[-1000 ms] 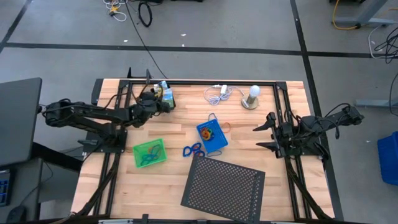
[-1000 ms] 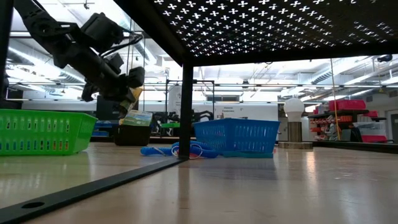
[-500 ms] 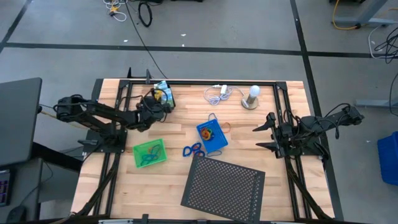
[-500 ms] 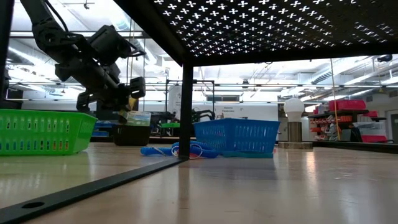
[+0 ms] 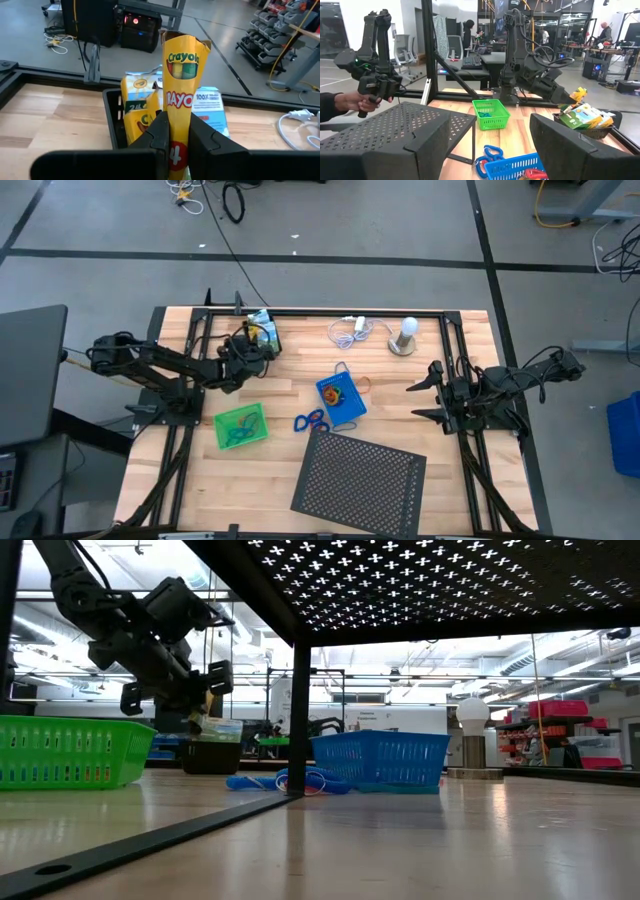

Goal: Pick & Place Office Desk Supplies
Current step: Put the crayon box into the black bin, then put the top blue key band into the blue bin

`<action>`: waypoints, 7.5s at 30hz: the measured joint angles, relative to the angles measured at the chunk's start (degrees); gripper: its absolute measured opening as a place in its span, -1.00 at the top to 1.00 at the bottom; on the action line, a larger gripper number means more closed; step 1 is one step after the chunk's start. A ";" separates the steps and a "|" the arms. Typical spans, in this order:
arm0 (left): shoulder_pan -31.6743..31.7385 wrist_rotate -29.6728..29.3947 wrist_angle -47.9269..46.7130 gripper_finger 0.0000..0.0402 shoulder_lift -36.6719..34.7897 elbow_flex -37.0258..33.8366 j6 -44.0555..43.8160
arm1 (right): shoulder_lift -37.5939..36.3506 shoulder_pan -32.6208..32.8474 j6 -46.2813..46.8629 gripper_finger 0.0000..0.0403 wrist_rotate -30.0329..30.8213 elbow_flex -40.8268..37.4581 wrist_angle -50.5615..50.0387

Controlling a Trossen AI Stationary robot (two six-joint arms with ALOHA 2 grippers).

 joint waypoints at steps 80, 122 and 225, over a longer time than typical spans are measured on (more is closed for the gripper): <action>0.95 0.77 25.98 -0.09 7.55 0.02 25.51 | 0.09 0.00 0.90 -0.38 -0.87 0.00 1.73; -6.03 63.71 -16.55 -0.09 -0.53 14.26 37.89 | 30.28 -14.99 5.49 -0.38 4.04 17.41 -21.23; -0.48 70.35 -21.40 0.38 26.29 43.15 66.42 | 30.86 -16.35 -0.61 -0.38 6.01 22.23 -28.37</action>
